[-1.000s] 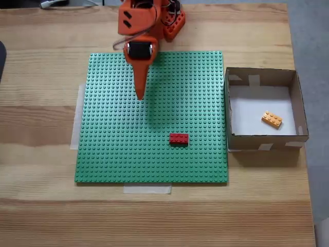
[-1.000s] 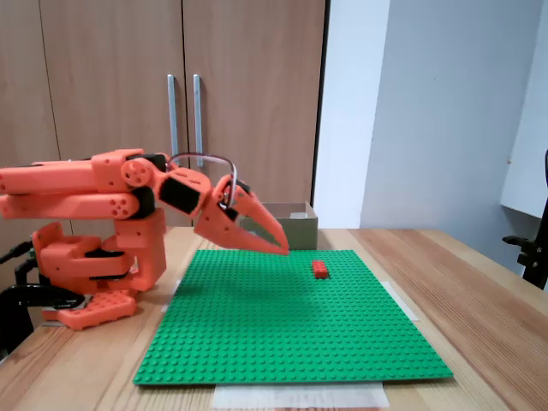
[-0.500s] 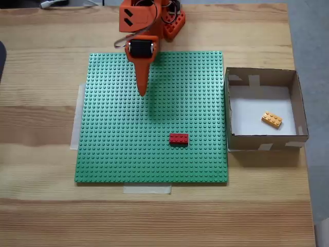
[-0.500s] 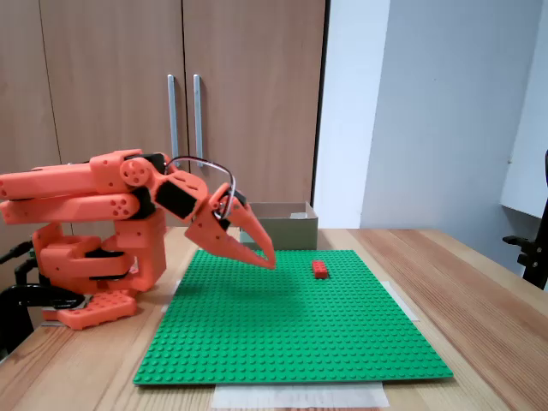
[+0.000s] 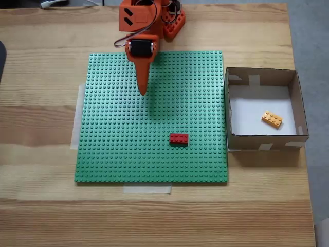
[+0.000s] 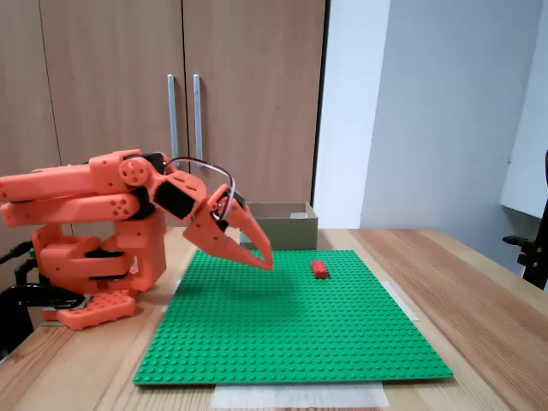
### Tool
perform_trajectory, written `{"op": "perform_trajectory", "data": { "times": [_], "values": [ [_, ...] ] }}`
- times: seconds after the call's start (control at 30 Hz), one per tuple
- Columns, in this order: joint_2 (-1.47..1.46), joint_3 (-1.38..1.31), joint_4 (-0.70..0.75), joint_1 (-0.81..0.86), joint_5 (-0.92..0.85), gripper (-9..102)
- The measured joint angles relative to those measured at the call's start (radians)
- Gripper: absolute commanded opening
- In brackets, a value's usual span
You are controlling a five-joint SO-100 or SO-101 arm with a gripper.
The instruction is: Pick the yellow lego block and put it in the box.
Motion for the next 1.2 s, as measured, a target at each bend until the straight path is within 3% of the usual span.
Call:
{"op": "perform_trajectory", "data": {
  "times": [1.2],
  "values": [
    [-0.015,0.000,0.000,-0.009,-0.012,-1]
  ]
}}
